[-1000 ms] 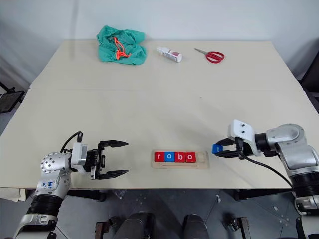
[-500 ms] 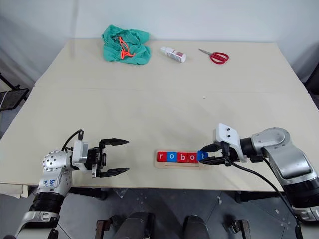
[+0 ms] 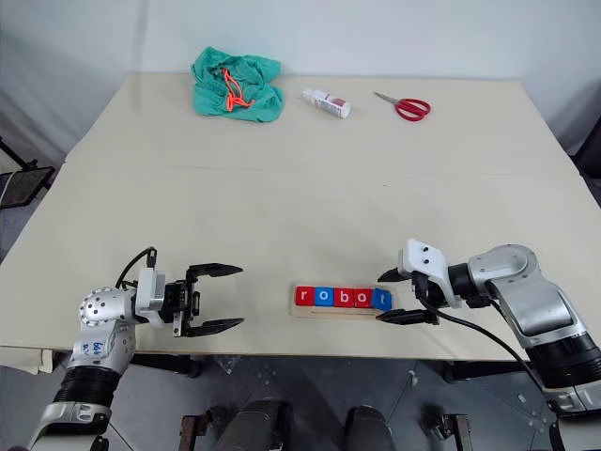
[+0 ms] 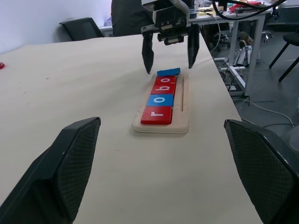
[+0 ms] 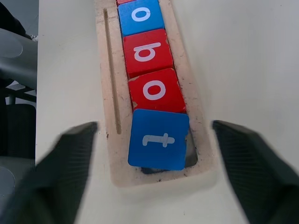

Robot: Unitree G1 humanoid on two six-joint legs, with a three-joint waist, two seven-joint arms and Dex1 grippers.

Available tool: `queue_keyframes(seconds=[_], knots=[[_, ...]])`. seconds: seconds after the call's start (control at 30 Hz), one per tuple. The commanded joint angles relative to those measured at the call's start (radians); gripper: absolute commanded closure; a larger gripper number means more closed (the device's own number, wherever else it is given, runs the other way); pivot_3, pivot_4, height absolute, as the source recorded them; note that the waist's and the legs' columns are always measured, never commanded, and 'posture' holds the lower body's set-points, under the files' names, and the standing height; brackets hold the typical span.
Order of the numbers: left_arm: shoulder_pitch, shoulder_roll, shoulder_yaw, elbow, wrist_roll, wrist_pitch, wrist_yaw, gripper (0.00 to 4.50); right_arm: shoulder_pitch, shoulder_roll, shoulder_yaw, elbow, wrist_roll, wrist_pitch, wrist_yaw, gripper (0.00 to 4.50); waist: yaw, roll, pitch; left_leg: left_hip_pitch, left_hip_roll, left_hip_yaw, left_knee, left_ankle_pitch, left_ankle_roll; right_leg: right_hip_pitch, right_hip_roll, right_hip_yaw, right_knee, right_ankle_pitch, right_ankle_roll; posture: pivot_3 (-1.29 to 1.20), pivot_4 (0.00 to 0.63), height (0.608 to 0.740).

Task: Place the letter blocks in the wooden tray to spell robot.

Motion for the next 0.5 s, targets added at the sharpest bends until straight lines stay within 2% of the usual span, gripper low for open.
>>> queue_keyframes(seconds=[0.03, 0.13, 0.23, 0.5], knots=[[0.005, 0.008, 0.015, -0.029, -0.009, -0.008, 0.004, 0.00, 0.001, -0.021, -0.066, -0.078, 0.040, 0.029, -0.019, 0.03, 0.000, 0.000, 0.000, 0.000, 0.000, 0.000, 0.000, 0.000, 0.000, 0.000, 0.000, 0.000, 0.000, 0.000, 0.000, 0.00, 0.150, 0.740], [0.003, 0.006, 0.013, -0.026, -0.008, -0.010, 0.005, 0.00, 0.020, -0.027, -0.100, -0.120, 0.058, 0.078, -0.052, 0.03, 0.001, 0.000, 0.000, 0.000, 0.000, 0.000, 0.000, 0.000, 0.000, 0.000, 0.000, 0.000, 0.000, 0.000, 0.000, 0.00, 0.150, 0.740], [-0.003, 0.002, 0.010, -0.018, -0.005, -0.011, 0.006, 0.00, 0.060, -0.039, -0.143, -0.165, 0.086, 0.113, -0.070, 0.64, 0.003, 0.000, 0.000, 0.000, 0.000, 0.000, 0.000, 0.000, 0.000, 0.000, 0.000, 0.000, 0.000, 0.000, 0.000, 0.00, 0.150, 0.740], [-0.019, -0.010, 0.004, 0.008, -0.002, -0.020, -0.002, 0.00, 0.160, -0.066, -0.182, -0.317, 0.119, 0.259, -0.161, 3.51, 0.002, 0.000, 0.000, 0.000, 0.000, 0.000, 0.000, 0.000, 0.000, 0.000, 0.000, 0.000, 0.000, 0.000, 0.000, 0.00, 0.150, 0.740]])
